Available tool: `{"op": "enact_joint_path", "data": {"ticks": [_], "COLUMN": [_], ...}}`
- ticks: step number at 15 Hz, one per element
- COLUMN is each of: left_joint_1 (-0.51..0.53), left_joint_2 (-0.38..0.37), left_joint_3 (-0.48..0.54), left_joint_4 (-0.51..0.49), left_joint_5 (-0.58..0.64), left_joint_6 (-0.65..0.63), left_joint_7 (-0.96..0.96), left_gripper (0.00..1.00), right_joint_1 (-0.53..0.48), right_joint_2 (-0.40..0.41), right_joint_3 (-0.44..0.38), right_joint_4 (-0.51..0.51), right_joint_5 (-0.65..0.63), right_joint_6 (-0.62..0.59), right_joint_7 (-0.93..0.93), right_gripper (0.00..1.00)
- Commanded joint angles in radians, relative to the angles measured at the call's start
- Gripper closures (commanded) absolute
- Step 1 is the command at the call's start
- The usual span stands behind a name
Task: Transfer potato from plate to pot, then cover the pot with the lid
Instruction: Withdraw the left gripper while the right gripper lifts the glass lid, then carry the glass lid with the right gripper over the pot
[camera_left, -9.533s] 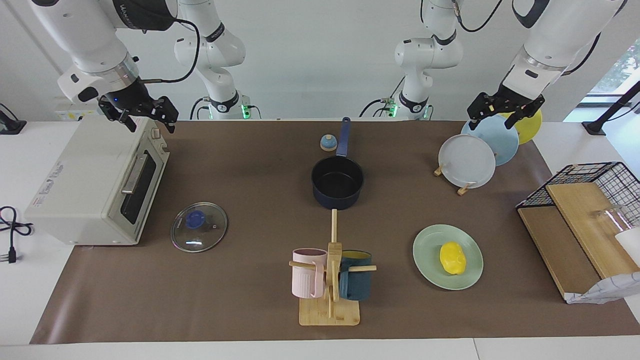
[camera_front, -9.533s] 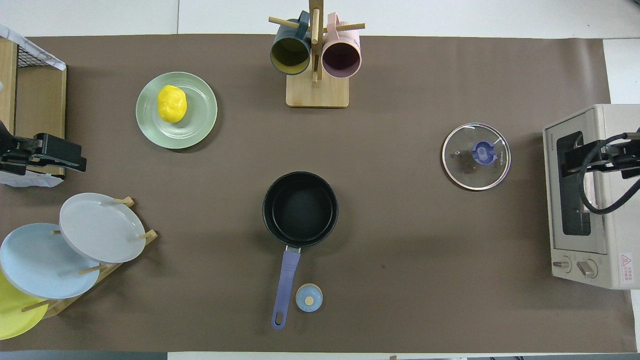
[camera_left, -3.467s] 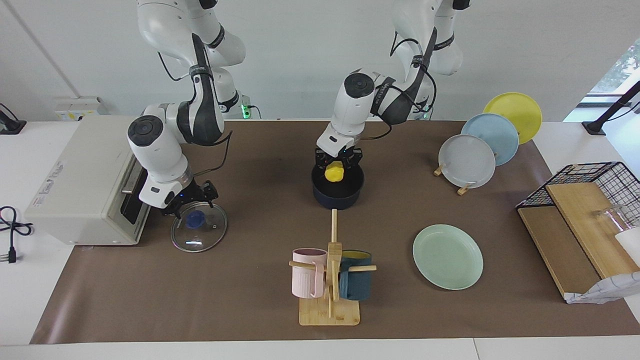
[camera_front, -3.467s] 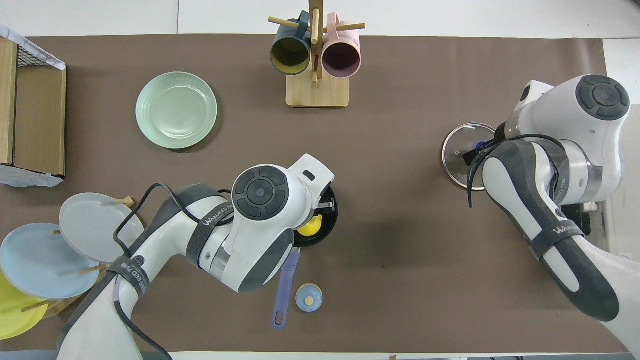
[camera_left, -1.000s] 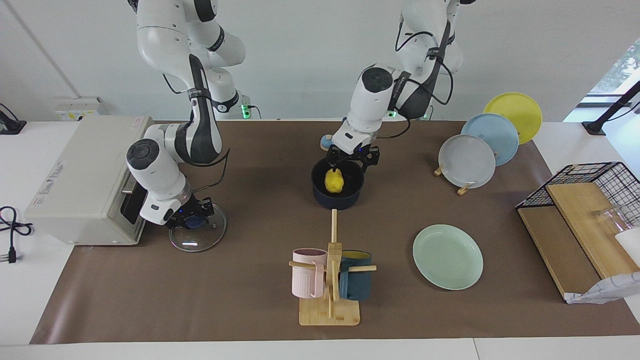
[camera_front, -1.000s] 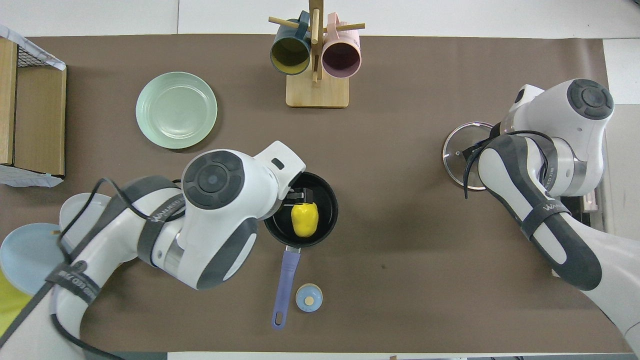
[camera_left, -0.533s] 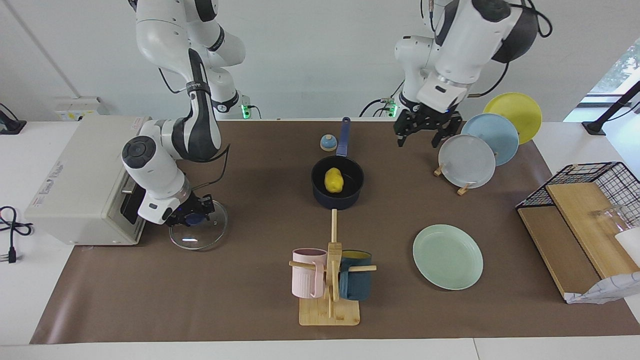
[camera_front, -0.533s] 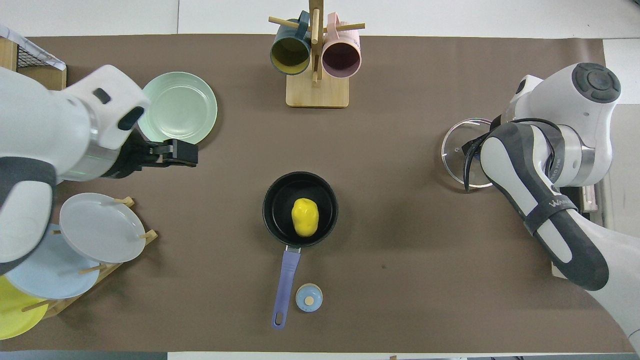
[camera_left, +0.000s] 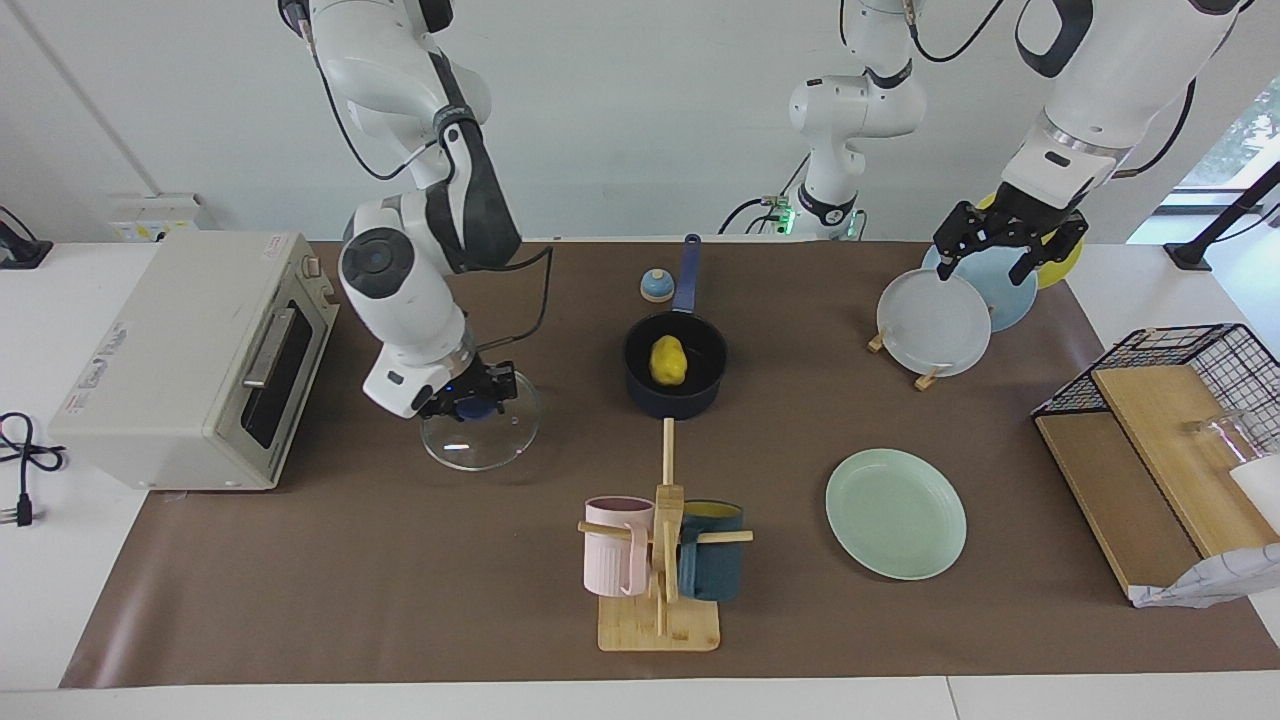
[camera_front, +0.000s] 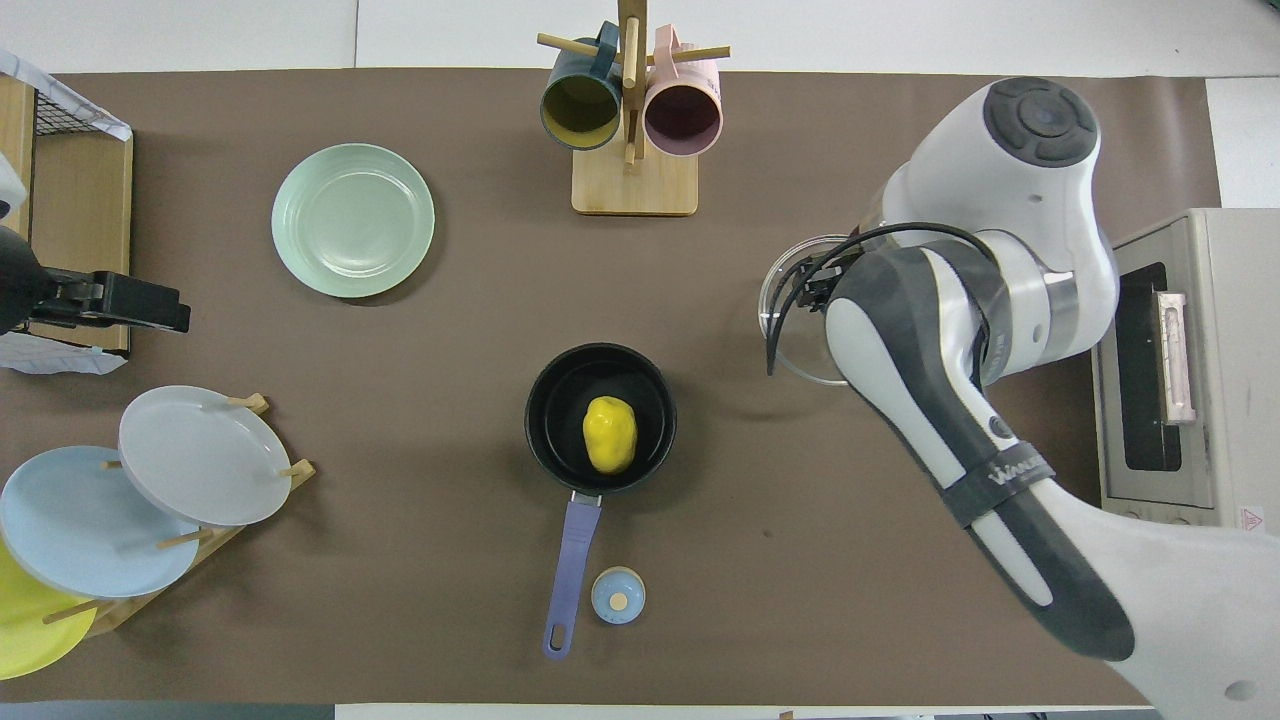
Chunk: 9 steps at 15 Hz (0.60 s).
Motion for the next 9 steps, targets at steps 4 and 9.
{"op": "enact_joint_path", "data": {"ticks": [4,9], "left_joint_1": [0.002,-0.004], "left_joint_2": [0.010,0.036], "left_joint_3": [-0.011,-0.021], "left_joint_4": [0.108,0.160], "left_joint_5": [0.035,0.053], "left_joint_6": [-0.125,-0.102], "left_joint_7": [0.000,-0.173], "left_gripper": [0.00,0.00], "right_joint_1": [0.223,0.338], "right_joint_2": [-0.010,-0.011], "right_joint_3": [-0.002,-0.002], "right_joint_4": [0.082,0.057], "right_joint_5": [0.005,0.001], "right_joint_6": [-0.043,0.015], "right_joint_7": [0.370,0.544], "right_gripper": [0.41,0.41]}}
